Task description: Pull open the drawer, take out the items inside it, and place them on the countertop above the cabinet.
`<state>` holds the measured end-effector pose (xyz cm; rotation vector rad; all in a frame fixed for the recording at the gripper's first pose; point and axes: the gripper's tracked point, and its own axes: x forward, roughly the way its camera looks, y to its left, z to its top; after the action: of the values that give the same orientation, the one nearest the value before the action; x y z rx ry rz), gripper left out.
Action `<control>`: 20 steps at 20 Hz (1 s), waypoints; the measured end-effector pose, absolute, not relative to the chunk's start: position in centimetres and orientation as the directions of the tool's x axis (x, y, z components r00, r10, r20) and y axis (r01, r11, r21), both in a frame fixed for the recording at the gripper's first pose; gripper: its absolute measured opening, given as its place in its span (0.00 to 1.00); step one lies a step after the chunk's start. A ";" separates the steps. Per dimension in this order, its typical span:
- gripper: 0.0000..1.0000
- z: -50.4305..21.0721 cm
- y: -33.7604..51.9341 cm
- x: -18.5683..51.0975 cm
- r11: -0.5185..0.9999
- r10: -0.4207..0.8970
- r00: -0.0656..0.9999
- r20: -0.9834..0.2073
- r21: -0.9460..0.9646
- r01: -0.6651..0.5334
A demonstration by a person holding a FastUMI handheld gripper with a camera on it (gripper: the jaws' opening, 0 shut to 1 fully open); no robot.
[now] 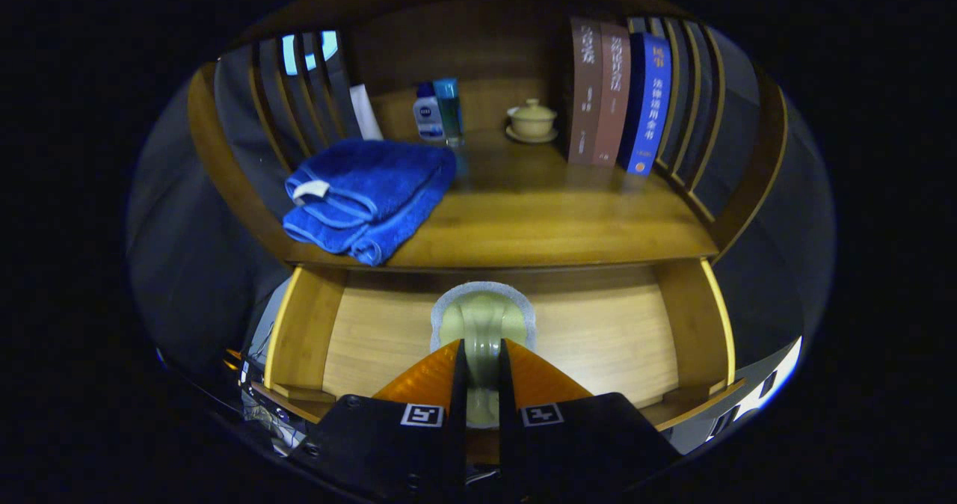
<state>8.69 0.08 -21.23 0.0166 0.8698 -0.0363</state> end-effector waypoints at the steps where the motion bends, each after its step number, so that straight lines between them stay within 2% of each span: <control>1: 0.23 -20.1 -0.1 9.6 0.999 -0.026 0.664 -0.747 0.001 0.040; 6: 0.23 -17.5 -0.9 16.4 0.998 -0.039 0.727 -0.686 0.007 0.061; 14: 0.23 -19.5 -1.7 25.3 0.998 -0.053 0.694 -0.718 -0.008 0.068; 20: 0.23 -22.5 -2.9 28.1 0.994 -0.090 0.620 -0.779 -0.029 0.109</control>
<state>28.09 -2.88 -22.53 0.0219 0.8946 -0.1143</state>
